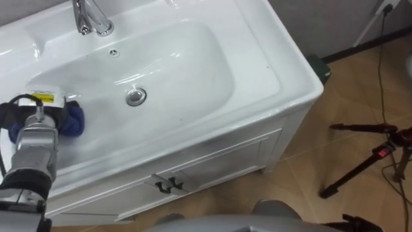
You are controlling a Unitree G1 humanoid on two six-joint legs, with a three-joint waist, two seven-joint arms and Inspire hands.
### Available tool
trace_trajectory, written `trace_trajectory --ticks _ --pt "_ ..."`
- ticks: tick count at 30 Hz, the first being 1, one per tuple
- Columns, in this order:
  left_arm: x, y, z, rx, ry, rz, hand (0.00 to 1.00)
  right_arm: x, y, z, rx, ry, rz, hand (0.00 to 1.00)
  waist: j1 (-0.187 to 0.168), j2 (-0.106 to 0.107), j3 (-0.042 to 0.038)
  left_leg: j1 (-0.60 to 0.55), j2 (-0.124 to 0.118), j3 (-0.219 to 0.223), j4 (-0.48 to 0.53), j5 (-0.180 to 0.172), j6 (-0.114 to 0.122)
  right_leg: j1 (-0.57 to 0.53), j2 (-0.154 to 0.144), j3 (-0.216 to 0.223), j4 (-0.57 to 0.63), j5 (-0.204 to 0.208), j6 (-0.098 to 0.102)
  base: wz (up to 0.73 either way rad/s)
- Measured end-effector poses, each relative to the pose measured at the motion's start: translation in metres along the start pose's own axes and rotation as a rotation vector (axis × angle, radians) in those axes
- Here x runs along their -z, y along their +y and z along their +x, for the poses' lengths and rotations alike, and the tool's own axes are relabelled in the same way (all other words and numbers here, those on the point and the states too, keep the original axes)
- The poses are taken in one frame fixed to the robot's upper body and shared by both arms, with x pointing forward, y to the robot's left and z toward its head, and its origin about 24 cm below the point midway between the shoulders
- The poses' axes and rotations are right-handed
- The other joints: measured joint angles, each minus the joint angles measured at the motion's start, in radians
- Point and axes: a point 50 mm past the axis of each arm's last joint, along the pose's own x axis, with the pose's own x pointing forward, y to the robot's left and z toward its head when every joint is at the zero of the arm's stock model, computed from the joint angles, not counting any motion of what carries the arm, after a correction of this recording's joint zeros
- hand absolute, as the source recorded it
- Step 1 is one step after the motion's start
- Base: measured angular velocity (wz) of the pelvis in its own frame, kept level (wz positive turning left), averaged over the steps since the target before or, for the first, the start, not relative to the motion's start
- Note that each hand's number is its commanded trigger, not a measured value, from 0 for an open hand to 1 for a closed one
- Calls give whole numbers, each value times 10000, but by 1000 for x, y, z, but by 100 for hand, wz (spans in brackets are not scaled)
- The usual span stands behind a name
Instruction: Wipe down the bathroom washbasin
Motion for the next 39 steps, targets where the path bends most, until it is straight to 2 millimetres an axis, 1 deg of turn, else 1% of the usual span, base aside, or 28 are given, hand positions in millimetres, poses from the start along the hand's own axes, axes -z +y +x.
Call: trace_trajectory --ticks 1,3,5,6,7,8,11,12,14,15,18,21,23,26,29,31,32,35,36,39 --pt "-6 4 0 -79 -229 115 100 -2 2 0 -84 -62 -140 0 -32 -28 22 15 -37 -18 -65 33 7 6 -32 -23 -5 -4 11 4" --pt "-13 8 -1 -171 -523 276 100 -4 3 1 -206 -146 -234 0 -170 -44 40 -49 -41 -113 -45 37 8 36 -25 -111 -95 4 29 15" --pt "-25 14 -2 -286 -875 279 100 -4 2 1 -177 -210 -70 0 -322 -3 44 -79 -58 -238 -40 52 22 166 -8 -211 -290 46 84 19" --pt "-35 15 -3 -330 -1123 233 100 -3 2 0 -142 -155 -101 0 -356 37 38 -59 -77 -239 -43 53 25 210 -26 -219 -329 66 115 0" --pt "-42 15 -4 -343 -1328 218 100 -5 3 1 -204 -190 -237 0 -423 57 53 -46 -93 -220 -51 53 26 206 -41 -185 -335 78 136 -5" --pt "-44 16 -4 -346 -1384 172 100 -5 4 1 -239 -207 -324 0 -448 62 53 -43 -99 -220 -58 53 26 197 -43 -170 -337 82 141 -11" --pt "-54 21 -4 -370 -1592 -461 100 -3 8 1 -434 -114 -526 0 -526 61 67 6 -119 -224 -92 53 26 185 -38 -52 -344 85 147 -10" --pt "-58 23 -4 -343 -1697 -874 100 -1 9 1 -434 21 -644 0 -553 17 98 66 -138 -213 -162 53 26 216 -40 -33 -347 85 148 -4" --pt "-66 28 -4 -358 -1895 -1286 100 0 9 1 -446 100 -703 0 -585 29 102 92 -162 -210 -240 53 26 206 -40 -18 -363 84 149 0" --pt "-69 30 -4 -299 -1973 -1457 100 -1 9 2 -449 132 -738 0 -682 35 110 111 -174 -215 -276 54 26 208 -43 -22 -365 83 150 -3" --pt "-77 31 -5 -8 -2131 -2072 100 -2 10 2 -463 166 -760 0 -767 -11 136 395 -277 -205 -587 101 42 335 -66 49 -386 66 181 -5" --pt "-84 37 -5 244 -2225 -2650 100 0 13 2 -539 251 -698 0 -733 -53 115 420 -282 -94 -629 102 43 316 -68 97 -398 69 190 -3" --pt "-84 38 -5 361 -2247 -2709 100 -1 15 2 -609 211 -677 0 -736 -99 88 445 -286 -39 -642 106 49 318 -70 139 -406 79 207 -5" --pt "-86 41 -4 471 -2264 -2794 100 -2 17 3 -761 270 -646 0 -727 -198 85 550 -331 26 -731 122 76 348 -92 209 -408 93 240 -4" --pt "-90 48 -5 491 -2402 -3602 100 0 21 3 -900 329 -640 0 -739 -369 96 567 -381 26 -736 146 115 384 -152 184 -413 99 286 2" --pt "-94 54 -7 461 -2611 -4467 100 3 26 3 -1016 409 -613 0 -722 -505 81 606 -402 75 -738 153 127 476 -177 160 -491 124 334 4" --pt "-95 55 -7 470 -2692 -4704 100 3 27 3 -1041 416 -619 0 -712 -532 71 611 -411 75 -738 153 128 482 -190 155 -494 127 345 3" --pt "-103 62 -11 504 -3178 -5718 100 2 29 3 -1129 350 -768 0 -706 -618 61 608 -443 114 -735 147 139 493 -241 129 -515 150 403 0" --pt "-108 65 -12 514 -3385 -6068 100 1 31 3 -1175 339 -908 0 -709 -641 45 595 -447 106 -731 147 140 502 -240 119 -554 158 416 7" --pt "-123 74 -19 412 -3984 -6605 100 1 33 4 -1216 328 -949 0 -743 -645 43 529 -446 52 -676 160 163 597 -258 -42 -680 189 451 13"
